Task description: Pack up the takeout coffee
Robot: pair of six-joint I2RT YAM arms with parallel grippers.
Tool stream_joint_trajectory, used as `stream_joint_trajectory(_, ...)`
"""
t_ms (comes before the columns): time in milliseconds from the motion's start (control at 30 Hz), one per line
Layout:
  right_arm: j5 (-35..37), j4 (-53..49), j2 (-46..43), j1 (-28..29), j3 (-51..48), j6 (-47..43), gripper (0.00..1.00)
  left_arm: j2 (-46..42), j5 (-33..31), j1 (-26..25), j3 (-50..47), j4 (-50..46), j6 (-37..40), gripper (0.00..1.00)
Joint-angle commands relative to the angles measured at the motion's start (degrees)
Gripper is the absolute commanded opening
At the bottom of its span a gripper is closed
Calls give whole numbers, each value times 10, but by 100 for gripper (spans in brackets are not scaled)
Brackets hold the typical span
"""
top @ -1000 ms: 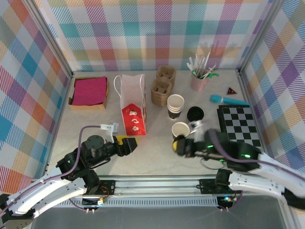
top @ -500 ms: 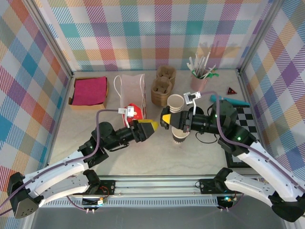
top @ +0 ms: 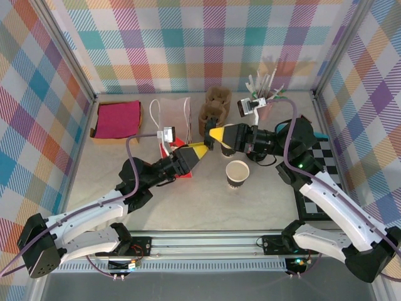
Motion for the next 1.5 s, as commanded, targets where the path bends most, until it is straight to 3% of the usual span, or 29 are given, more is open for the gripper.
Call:
stream_joint_trajectory(0, -27, 97, 6, -2, 18, 45, 8, 7, 17, 5, 28, 77, -16, 91)
stream_joint_trajectory(267, -19, 144, 16, -5, 6, 68, 7, 57, 13, 18, 40, 205, -86, 91)
stream_joint_trajectory(433, -9, 167, 8, -10, -24, 75, 7, 105, 14, 24, 55, 268, -129, 80)
stream_joint_trajectory(767, 4, 153, -21, -28, -56, 62, 6, 112, 12, 25, 64, 264, -132, 59)
stream_joint_trajectory(1000, 19, 80, -40, -33, -65, 30, 6, 122, 7, 25, 67, 265, -136, 48)
stream_joint_trajectory(1467, 66, -53, -74, -41, -63, -36, 11, 126, 4, 27, 70, 266, -140, 37)
